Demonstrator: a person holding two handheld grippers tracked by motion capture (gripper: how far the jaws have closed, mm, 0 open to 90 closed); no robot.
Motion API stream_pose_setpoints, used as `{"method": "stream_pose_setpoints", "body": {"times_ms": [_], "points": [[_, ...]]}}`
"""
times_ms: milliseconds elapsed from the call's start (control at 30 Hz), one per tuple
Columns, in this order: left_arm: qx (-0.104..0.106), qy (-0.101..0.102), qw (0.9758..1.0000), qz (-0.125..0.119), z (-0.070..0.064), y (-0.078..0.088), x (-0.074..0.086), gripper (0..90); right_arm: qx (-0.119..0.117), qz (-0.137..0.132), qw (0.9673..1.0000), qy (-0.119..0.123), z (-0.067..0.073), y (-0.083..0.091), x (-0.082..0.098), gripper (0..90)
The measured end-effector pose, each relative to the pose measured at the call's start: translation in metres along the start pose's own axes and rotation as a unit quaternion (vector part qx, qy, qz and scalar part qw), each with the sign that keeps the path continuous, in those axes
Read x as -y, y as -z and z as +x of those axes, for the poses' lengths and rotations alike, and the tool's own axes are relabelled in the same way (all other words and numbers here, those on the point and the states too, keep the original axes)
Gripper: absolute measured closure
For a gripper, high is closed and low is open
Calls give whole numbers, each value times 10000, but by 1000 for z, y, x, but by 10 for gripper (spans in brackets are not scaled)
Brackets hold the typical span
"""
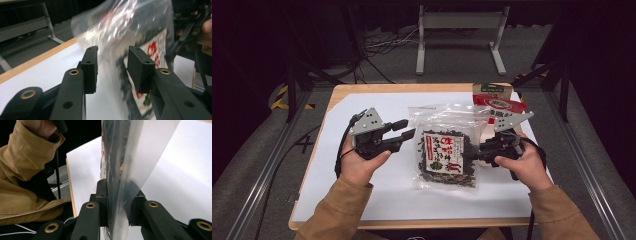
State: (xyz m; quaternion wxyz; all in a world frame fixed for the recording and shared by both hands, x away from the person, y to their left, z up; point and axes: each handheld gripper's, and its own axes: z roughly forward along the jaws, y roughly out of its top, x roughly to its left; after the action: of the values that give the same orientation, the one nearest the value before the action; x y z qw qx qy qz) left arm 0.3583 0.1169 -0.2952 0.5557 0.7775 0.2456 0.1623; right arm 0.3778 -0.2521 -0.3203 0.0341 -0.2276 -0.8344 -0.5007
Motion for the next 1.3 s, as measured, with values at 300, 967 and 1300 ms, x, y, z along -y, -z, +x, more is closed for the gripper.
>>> {"method": "stream_pose_setpoints", "body": {"times_ms": [300,967,1300], "points": [[-32,267,9995,157,9,4,17,595,290,-265,9990,200,5,21,-6,749],[-82,617,9977,271,25,6,46,541,977,-660,9929,155,0,71,-16,749],[-152,695,9970,298,30,6,52,514,1384,-822,9866,248,-4,95,-21,748]]}}
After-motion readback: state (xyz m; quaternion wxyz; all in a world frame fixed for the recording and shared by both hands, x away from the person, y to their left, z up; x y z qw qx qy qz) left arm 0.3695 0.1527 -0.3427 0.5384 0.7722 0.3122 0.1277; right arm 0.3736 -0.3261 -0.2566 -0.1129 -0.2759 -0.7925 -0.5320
